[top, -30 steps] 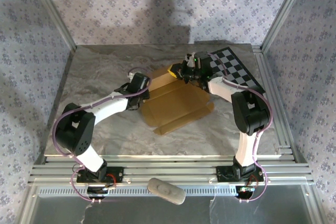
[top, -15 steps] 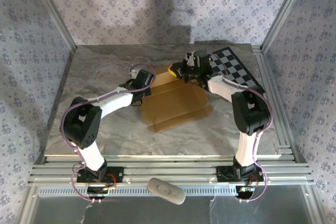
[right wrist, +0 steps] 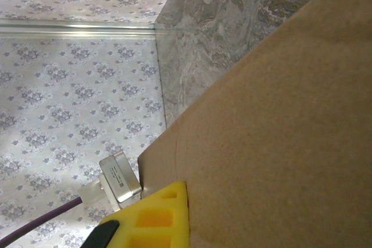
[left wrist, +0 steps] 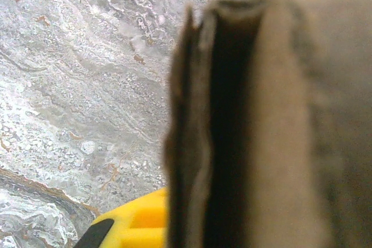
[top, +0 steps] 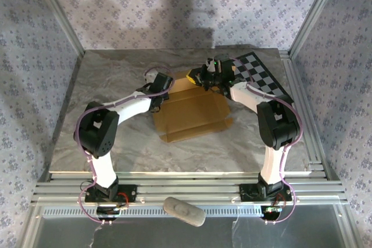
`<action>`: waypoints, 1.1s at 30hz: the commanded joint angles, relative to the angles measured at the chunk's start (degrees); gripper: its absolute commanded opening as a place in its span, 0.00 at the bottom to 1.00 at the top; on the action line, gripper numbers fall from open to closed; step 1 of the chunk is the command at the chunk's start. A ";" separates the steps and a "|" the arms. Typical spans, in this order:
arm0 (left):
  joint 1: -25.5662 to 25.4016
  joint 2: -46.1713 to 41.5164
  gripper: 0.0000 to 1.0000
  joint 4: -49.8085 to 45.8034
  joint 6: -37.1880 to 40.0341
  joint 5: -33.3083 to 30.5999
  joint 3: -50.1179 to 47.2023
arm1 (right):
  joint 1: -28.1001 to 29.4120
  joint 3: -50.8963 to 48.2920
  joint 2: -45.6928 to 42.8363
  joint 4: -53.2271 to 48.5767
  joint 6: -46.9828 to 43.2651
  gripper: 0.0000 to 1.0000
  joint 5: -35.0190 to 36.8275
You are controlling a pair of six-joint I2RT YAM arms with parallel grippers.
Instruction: Fold the paper box
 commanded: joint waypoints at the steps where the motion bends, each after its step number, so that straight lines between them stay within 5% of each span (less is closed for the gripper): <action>1: 2.15 4.65 0.00 -7.92 -3.51 -0.80 -0.63 | 0.88 1.40 0.61 -4.47 1.03 0.00 -3.32; 4: 2.15 4.50 0.00 -8.25 -3.05 -1.63 -0.39 | 0.87 1.96 0.09 -6.47 0.85 0.00 -2.66; 9: 2.23 2.12 0.00 -7.86 -0.13 -3.55 -1.67 | -0.44 2.44 -6.44 -12.87 -3.36 0.36 2.75; 14: 3.68 -3.00 0.00 -6.64 4.77 -2.57 -4.76 | -5.58 3.11 -14.97 -25.02 -8.91 0.55 8.12; 20: 4.61 -7.69 0.00 -5.62 9.72 -2.21 -7.67 | -10.10 3.56 -18.28 -29.06 -8.85 0.53 11.31; 33: 4.60 -9.65 0.00 -3.97 14.00 -1.71 -9.09 | -5.65 30.30 4.40 -46.63 -21.35 0.51 12.64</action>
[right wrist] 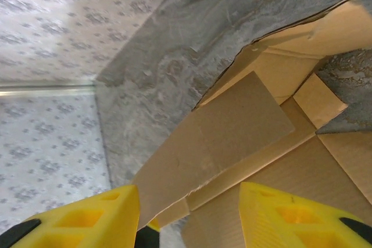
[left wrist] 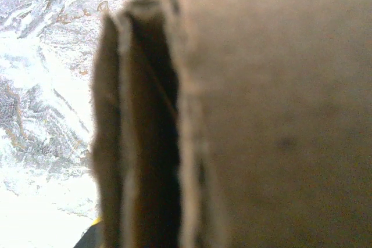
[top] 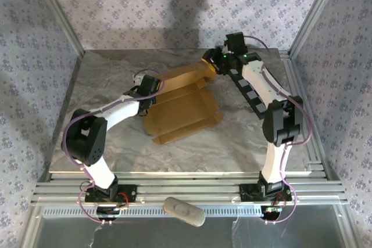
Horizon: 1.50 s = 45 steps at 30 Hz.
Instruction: Fold the paper box
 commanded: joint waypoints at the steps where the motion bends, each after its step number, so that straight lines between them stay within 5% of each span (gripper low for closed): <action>1: -0.10 -1.58 0.00 -2.70 4.14 0.15 -1.37 | 0.63 4.47 2.79 -6.71 -5.47 0.51 1.31; 13: -0.11 -1.46 0.00 -2.51 4.98 0.94 -1.08 | 2.03 13.18 9.61 -11.00 -10.82 0.54 1.09; 21: -0.02 -1.25 0.00 -2.95 5.08 0.72 -0.70 | 1.30 7.74 3.28 -10.36 -14.29 0.59 3.16; 35: -0.07 -0.36 0.00 -3.57 5.51 0.29 0.18 | 2.31 20.57 15.80 -13.45 -17.39 0.55 -0.91; 41: -0.07 0.27 0.00 -3.57 5.77 0.40 0.93 | 3.09 20.51 15.86 -13.01 -15.11 0.49 -2.06; 45: -0.07 0.63 0.00 -3.48 5.77 0.57 1.32 | 3.39 20.08 15.65 -11.59 -12.74 0.34 -3.44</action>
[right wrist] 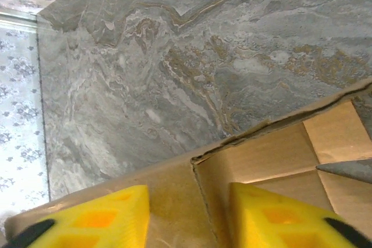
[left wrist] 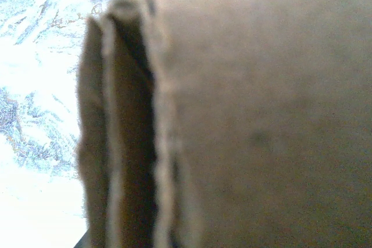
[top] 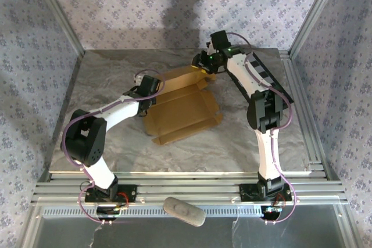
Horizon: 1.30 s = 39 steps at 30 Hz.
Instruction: Fold the paper box
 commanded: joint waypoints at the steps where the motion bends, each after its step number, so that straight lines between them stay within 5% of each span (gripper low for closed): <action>1: -0.04 1.12 0.00 -3.67 3.41 -0.21 1.67 | 0.47 1.01 -0.49 0.59 2.85 0.31 -2.12; 10: 1.64 0.48 0.00 -6.01 0.07 2.15 4.06 | -0.94 -8.25 -5.98 12.62 17.68 0.00 -4.69; 16: 3.07 0.44 0.00 -10.26 -3.26 4.68 8.42 | -0.57 -11.10 -9.03 17.02 28.24 0.00 -3.73; 19: 4.09 -1.05 0.00 -10.43 -2.83 7.09 9.42 | -0.97 -12.66 -12.91 16.66 27.05 0.37 -1.87; 24: 7.42 -5.86 0.00 -9.91 -2.21 15.21 9.62 | -4.99 -18.78 -24.84 18.32 20.20 0.61 1.26; 29: 10.69 -9.83 0.00 -7.25 -2.95 23.67 10.02 | -12.12 -28.27 -35.15 17.76 18.15 0.60 0.05; 34: 15.18 -11.63 0.00 -3.52 -7.16 34.65 10.41 | -19.05 -36.86 -41.52 16.96 18.59 0.46 -4.60; 39: 16.98 -9.49 0.00 -5.05 -8.11 44.58 13.69 | -19.15 -36.62 -40.08 17.19 17.72 0.46 -10.57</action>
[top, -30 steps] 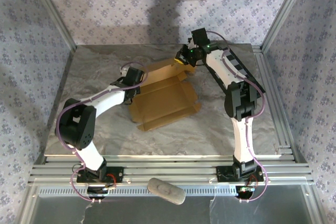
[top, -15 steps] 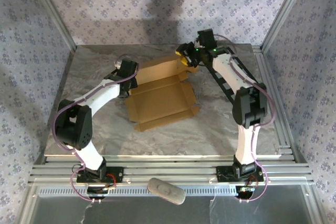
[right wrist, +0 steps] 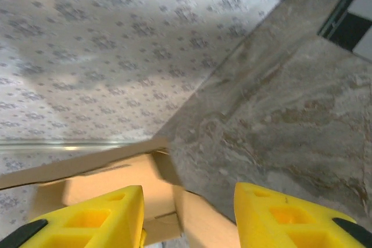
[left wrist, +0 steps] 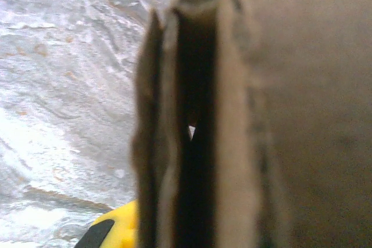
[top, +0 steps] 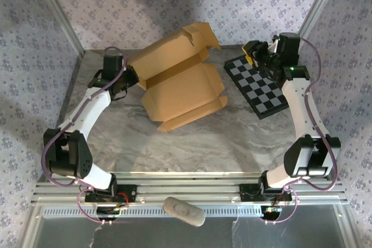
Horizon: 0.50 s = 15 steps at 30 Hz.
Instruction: Fold the paper box
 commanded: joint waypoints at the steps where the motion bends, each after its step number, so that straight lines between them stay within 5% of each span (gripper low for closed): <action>1: 0.32 1.14 0.00 0.27 -1.77 9.92 4.23 | 1.17 -0.33 1.95 0.01 -0.81 0.47 -6.66; 15: 1.47 2.95 0.00 0.73 -4.38 16.34 4.89 | 4.86 5.65 10.05 2.04 -4.15 0.58 -12.10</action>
